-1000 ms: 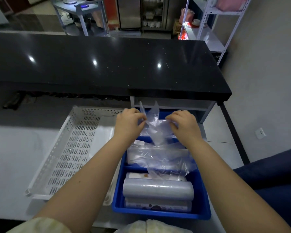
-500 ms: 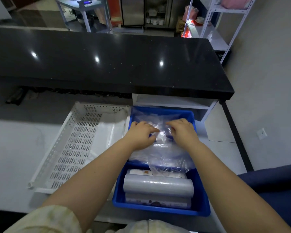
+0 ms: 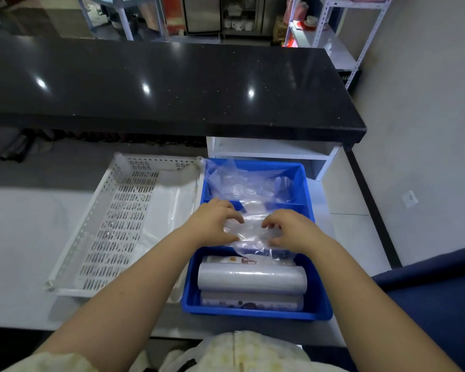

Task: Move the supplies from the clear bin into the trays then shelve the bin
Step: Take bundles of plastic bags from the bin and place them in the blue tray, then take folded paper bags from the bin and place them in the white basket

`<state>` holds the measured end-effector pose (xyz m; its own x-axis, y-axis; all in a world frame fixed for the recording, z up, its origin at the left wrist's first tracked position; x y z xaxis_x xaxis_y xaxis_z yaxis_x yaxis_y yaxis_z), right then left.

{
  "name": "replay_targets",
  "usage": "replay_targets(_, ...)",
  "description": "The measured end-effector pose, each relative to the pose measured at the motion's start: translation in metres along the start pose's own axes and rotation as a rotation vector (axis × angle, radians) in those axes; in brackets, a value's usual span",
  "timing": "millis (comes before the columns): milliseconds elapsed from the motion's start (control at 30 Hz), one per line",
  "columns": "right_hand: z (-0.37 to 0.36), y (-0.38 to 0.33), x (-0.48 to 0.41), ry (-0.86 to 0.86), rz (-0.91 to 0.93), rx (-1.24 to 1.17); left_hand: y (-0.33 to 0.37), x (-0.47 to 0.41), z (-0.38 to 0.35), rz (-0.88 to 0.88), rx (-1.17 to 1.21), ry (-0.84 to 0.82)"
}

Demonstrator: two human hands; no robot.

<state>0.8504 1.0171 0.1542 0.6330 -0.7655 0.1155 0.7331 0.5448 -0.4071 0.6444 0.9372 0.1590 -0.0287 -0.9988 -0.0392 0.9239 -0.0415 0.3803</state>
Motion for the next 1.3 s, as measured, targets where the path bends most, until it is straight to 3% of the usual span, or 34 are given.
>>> replay_targets(200, -0.014, -0.002, -0.012, 0.110, 0.011, 0.247, 0.006, -0.014, -0.008, 0.021, -0.184, -0.033)
replay_targets(333, -0.016, -0.007, -0.012, 0.147, 0.013, 0.202, 0.008, -0.016, -0.003, -0.007, -0.220, 0.011)
replay_targets(467, -0.008, -0.004, -0.005, 0.156, -0.053, 0.061, 0.010, -0.005, -0.001, -0.059, -0.103, 0.051)
replay_targets(567, -0.007, -0.003, 0.002, 0.057, -0.082, 0.032, 0.014, 0.000, -0.006, -0.048, -0.107, -0.075)
replay_targets(667, -0.010, -0.005, 0.005, -0.076, -0.036, 0.026, 0.010, 0.000, -0.008, -0.004, -0.156, -0.050)
replay_targets(833, 0.003, -0.022, -0.006, -0.040, -0.033, 0.035, 0.009, -0.002, 0.004, 0.051, -0.131, 0.001)
replay_targets(1033, 0.027, -0.090, -0.048, 0.267, 0.289, 0.014, -0.008, 0.011, 0.055, 0.209, -0.242, 0.266)
replay_targets(1300, 0.002, -0.230, -0.073, 0.280, 0.663, 0.072, -0.076, 0.128, 0.122, 0.654, -0.351, 0.527)
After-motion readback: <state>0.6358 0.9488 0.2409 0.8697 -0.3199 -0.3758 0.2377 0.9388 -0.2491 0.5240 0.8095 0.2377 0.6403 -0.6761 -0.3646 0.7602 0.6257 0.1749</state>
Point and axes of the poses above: each hand's wrist, its own x-axis away from the middle knuckle, its own z-axis out of the back of the hand, y = z × x, the point moved 2 cm from there along -x, towards the middle knuckle, and after that the axes turned 10 degrees about y, right-handed, at the moved point
